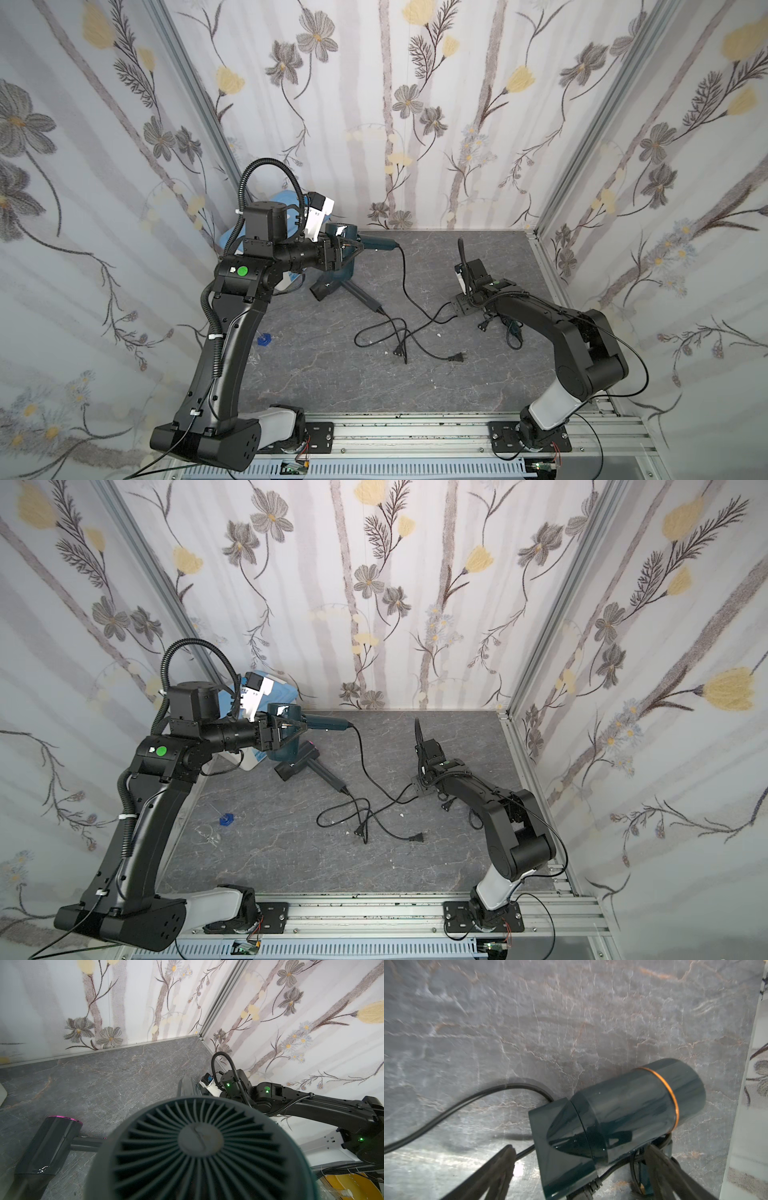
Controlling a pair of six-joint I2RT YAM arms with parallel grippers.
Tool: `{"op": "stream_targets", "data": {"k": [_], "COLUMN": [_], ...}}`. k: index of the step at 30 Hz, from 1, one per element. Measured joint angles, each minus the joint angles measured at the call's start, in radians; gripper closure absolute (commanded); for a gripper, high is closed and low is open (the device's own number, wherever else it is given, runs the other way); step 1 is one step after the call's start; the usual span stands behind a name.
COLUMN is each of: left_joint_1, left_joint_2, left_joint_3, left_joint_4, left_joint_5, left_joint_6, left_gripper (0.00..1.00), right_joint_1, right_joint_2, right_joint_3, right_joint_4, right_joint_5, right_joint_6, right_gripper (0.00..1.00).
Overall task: Wrap the cord around the hair dryer
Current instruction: Wrap the power cord around the hair dryer.
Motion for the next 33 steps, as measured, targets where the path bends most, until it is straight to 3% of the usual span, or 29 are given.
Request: {"op": "stream_targets", "data": {"k": [18, 22, 27, 33], "left_joint_1": [0.003, 0.002, -0.003, -0.024], "left_joint_2": [0.0, 0.008, 0.045, 0.154], "left_joint_3": [0.056, 0.069, 0.113, 0.293], "left_joint_4": [-0.05, -0.024, 0.049, 0.144], "left_joint_5": [-0.102, -0.079, -0.081, -0.089], "left_joint_6": [0.023, -0.006, -0.07, -0.138], "left_gripper": [1.0, 1.0, 1.0, 1.0], "right_joint_1": [-0.14, -0.121, -0.081, 0.018], "right_joint_2": [0.008, -0.044, -0.147, -0.18], "right_joint_3": [-0.029, -0.025, -0.012, -0.079], "right_joint_4": [-0.002, -0.003, 0.002, 0.017], "right_joint_5": [0.142, 0.058, -0.167, -0.389], "right_joint_6": [0.032, 0.022, 0.058, 0.154], "right_gripper": [0.04, 0.03, 0.05, 0.08]}}
